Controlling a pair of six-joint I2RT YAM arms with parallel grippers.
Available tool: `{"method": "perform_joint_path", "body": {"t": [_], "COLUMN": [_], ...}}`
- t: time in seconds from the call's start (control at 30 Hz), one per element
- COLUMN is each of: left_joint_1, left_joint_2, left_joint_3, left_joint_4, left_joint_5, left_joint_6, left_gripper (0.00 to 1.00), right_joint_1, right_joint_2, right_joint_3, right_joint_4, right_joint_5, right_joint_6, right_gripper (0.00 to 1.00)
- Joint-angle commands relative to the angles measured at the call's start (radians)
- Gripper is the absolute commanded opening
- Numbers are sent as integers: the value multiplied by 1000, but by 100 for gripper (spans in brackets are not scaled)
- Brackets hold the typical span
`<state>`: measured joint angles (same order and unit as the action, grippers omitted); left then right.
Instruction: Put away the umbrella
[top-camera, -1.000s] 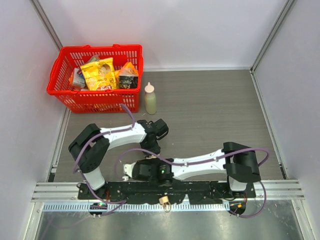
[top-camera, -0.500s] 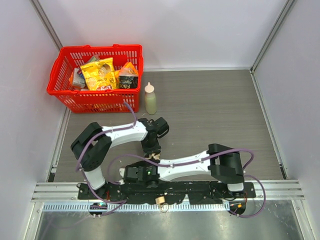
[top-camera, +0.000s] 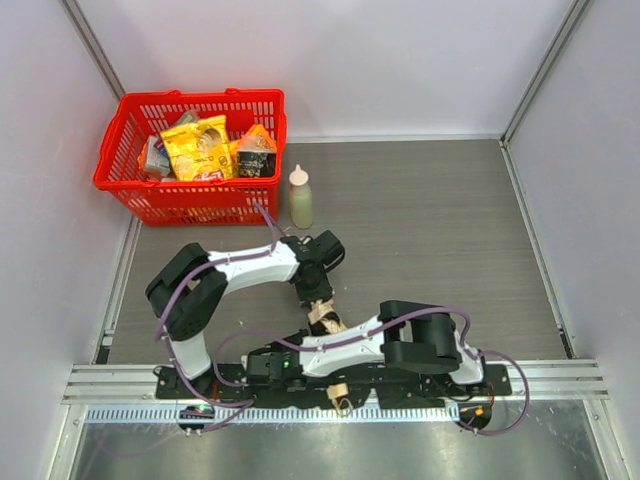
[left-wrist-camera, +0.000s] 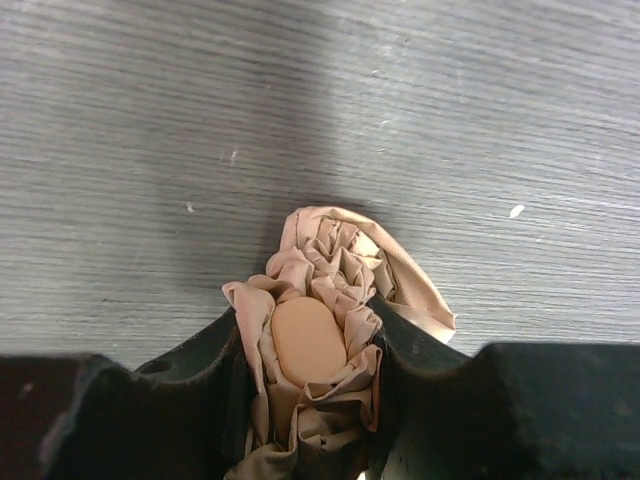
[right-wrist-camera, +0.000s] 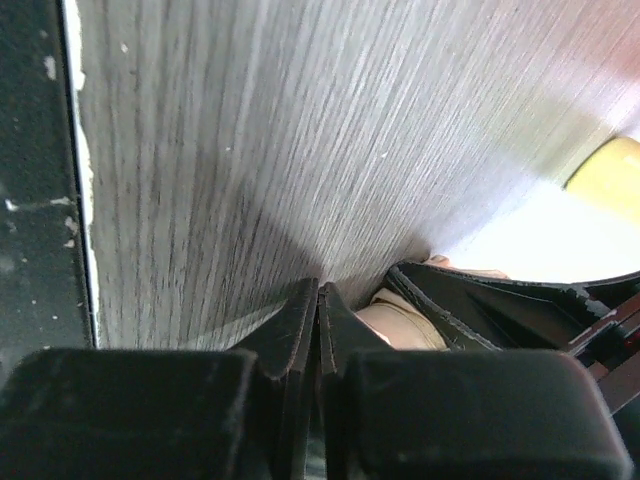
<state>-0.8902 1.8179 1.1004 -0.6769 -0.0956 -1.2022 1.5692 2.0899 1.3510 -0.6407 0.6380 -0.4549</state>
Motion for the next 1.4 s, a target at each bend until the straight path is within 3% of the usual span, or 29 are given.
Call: {"method": "perform_joint_path", "body": {"t": [0.0, 0.17, 0.23, 0.27, 0.33, 0.47, 0.53, 0.63, 0.7, 0.77, 0.8, 0.87, 0.97, 1.1, 1.2, 1.37], "left_joint_1": [-4, -3, 0, 0, 0, 11, 22, 43, 57, 68, 73, 105, 126, 126, 129, 129], "left_joint_2": [215, 193, 190, 186, 170, 86, 26, -107, -230, -343, -405, -507, -650, -798, -816, -686], "left_joint_3": [-143, -143, -146, -145, -149, -184, -201, -235, -255, -273, -280, -300, -330, -456, -534, -573], "left_joint_4": [352, 320, 326, 326, 329, 373, 369, 431, 499, 589, 634, 733, 851, 1089, 1352, 1678], "left_joint_5": [-165, -145, -130, -125, -124, -112, -128, -138, -128, -107, -87, -5, 77, 16, -50, -8], "left_joint_6": [-66, -88, -91, -89, -85, -53, -31, 53, 131, 241, 288, 413, 586, 904, 1074, 1251], "left_gripper": [0, 0, 0, 0, 0, 0, 0, 0, 0, 0, 0, 0, 0, 0, 0, 0], "right_joint_1": [-15, -8, -8, -5, -3, -5, -5, -21, -90, -212, -265, -401, -442, -443, -443, -445], "right_joint_2": [-26, -351, -512, -609, -742, -910, -985, -1114, -1223, -1329, -1397, -1455, -1455, -1365, -1337, -1314], "right_joint_3": [-87, -134, -234, -297, -332, -332, -345, -436, -504, -564, -582, -625, -630, -580, -556, -563], "right_joint_4": [135, 328, 476, 522, 601, 534, 434, 301, 245, 216, 239, 234, 199, 145, 168, 214], "right_joint_5": [-199, -242, -321, -331, -334, -165, 13, 146, 140, 31, -109, -239, -273, -229, -218, -207], "right_joint_6": [174, 389, 453, 503, 567, 686, 757, 878, 964, 1018, 1016, 1010, 1001, 975, 940, 915], "right_gripper": [10, 31, 46, 59, 63, 62, 62, 66, 66, 66, 67, 66, 66, 64, 64, 64]}}
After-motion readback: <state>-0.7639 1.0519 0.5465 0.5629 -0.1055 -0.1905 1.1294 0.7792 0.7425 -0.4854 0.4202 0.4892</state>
